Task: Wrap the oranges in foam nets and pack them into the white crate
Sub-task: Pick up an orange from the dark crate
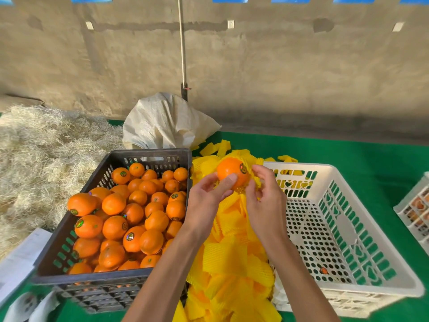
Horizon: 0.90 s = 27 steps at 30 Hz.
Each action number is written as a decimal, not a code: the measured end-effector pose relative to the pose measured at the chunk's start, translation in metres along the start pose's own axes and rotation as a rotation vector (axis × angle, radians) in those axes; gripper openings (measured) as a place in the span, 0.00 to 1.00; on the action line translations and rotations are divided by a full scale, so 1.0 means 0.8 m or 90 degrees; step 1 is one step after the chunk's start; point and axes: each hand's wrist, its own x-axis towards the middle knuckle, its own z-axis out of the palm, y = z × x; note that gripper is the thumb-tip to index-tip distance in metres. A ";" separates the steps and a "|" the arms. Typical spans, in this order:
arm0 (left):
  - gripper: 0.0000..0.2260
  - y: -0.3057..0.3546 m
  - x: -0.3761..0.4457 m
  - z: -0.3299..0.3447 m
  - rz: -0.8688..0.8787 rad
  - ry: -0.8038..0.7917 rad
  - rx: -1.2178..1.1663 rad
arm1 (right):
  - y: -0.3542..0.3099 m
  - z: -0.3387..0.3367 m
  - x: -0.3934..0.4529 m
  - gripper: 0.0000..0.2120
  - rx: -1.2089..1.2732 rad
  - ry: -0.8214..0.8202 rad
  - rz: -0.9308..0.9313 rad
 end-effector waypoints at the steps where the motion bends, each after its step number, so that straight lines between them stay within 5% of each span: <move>1: 0.28 0.001 -0.001 0.001 0.012 0.039 0.030 | 0.000 0.000 0.000 0.16 0.013 -0.001 0.023; 3: 0.36 0.002 -0.001 0.002 0.011 0.078 0.045 | 0.003 -0.001 0.002 0.17 0.026 0.004 0.043; 6: 0.45 0.005 0.003 -0.006 -0.050 0.001 0.005 | 0.005 -0.006 0.001 0.14 0.019 0.002 0.013; 9: 0.35 0.006 0.004 -0.013 -0.058 -0.078 0.025 | 0.006 -0.013 0.003 0.12 -0.002 -0.007 -0.026; 12: 0.33 0.003 0.003 -0.013 -0.056 0.000 0.096 | 0.001 -0.022 0.011 0.11 -0.012 0.001 -0.041; 19: 0.30 0.006 0.003 0.008 0.042 0.165 0.325 | -0.021 -0.016 -0.007 0.11 -0.148 0.042 -0.277; 22: 0.28 0.005 0.001 0.015 0.038 0.155 0.230 | -0.025 -0.015 -0.007 0.13 -0.120 0.052 -0.175; 25: 0.24 0.009 0.001 0.016 -0.045 0.071 0.004 | -0.019 -0.013 -0.006 0.21 -0.133 -0.056 -0.020; 27: 0.23 0.010 0.003 0.015 -0.072 0.011 -0.018 | -0.013 -0.014 -0.006 0.22 -0.139 -0.117 0.022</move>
